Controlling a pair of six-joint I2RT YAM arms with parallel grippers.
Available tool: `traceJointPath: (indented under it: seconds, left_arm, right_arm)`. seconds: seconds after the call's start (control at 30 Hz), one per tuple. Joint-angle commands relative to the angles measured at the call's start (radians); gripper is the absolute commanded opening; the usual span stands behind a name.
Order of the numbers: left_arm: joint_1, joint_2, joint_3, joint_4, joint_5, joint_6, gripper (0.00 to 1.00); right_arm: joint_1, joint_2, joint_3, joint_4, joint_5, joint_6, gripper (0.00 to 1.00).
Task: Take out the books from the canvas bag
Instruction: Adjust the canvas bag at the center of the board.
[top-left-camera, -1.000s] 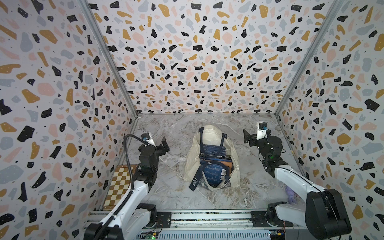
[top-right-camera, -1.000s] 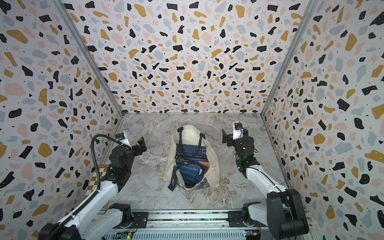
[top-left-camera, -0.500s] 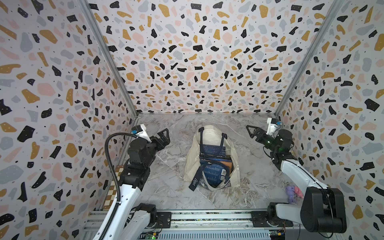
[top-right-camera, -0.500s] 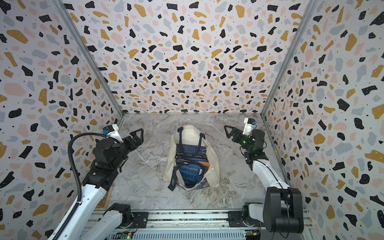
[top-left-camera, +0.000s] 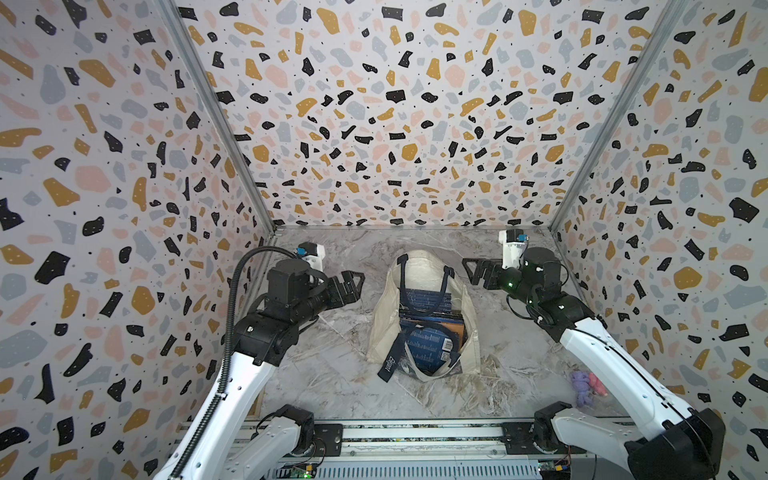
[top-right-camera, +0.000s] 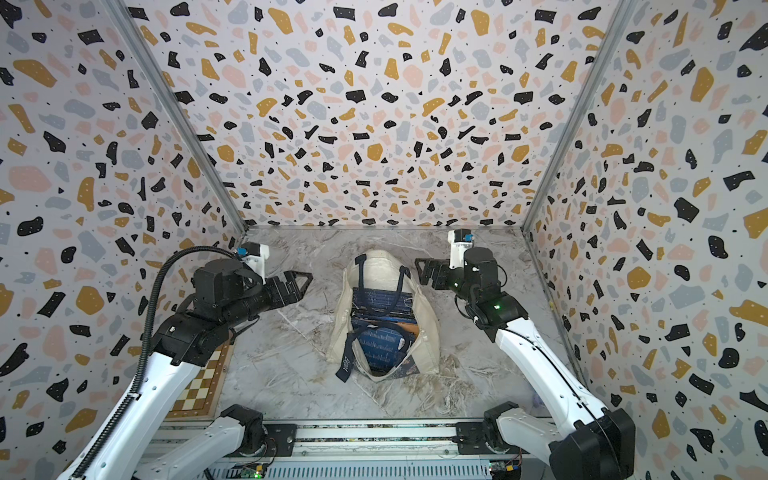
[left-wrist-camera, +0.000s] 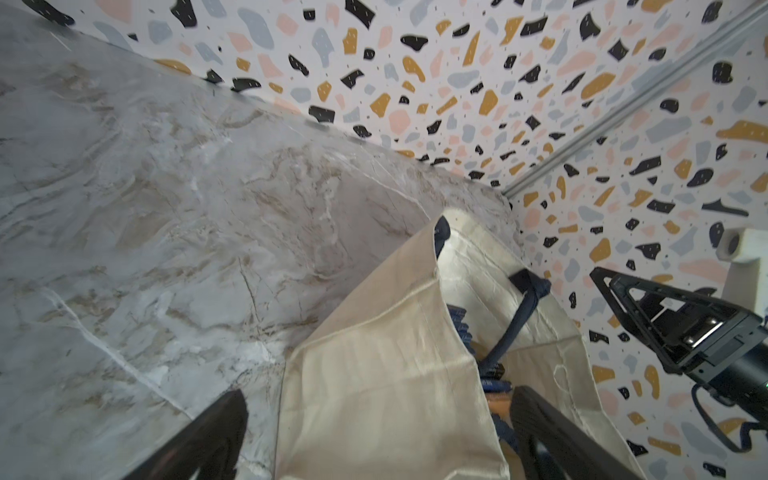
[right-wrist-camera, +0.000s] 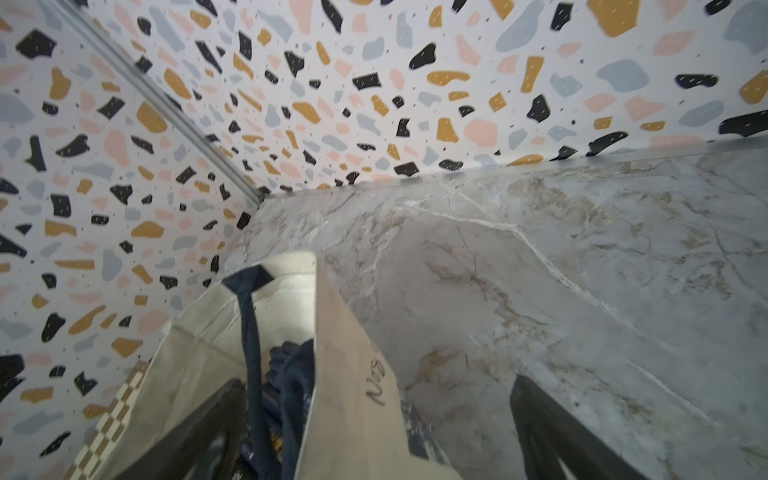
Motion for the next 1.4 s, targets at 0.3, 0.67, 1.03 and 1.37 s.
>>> traceJointPath:
  seconds: [0.3, 0.67, 1.03, 1.37]
  left_arm:
    - [-0.278, 0.166, 0.111, -0.158, -0.191, 0.039, 0.99]
    - [-0.298, 0.355, 0.144, -0.156, -0.276, 0.069, 1.00]
    - [-0.306, 0.407, 0.130, -0.128, -0.310, 0.075, 0.63]
    - [-0.306, 0.412, 0.132, -0.129, -0.315, 0.081, 0.00]
  right_arm:
    - [0.212, -0.080, 0.006, -0.208, 0.104, -0.058, 0.94]
    - [0.264, -0.053, -0.081, -0.214, 0.169, -0.063, 0.78]
    - [0.264, -0.030, -0.142, -0.189, 0.188, -0.081, 0.44]
    - [0.247, -0.021, -0.156, -0.167, 0.172, -0.085, 0.03]
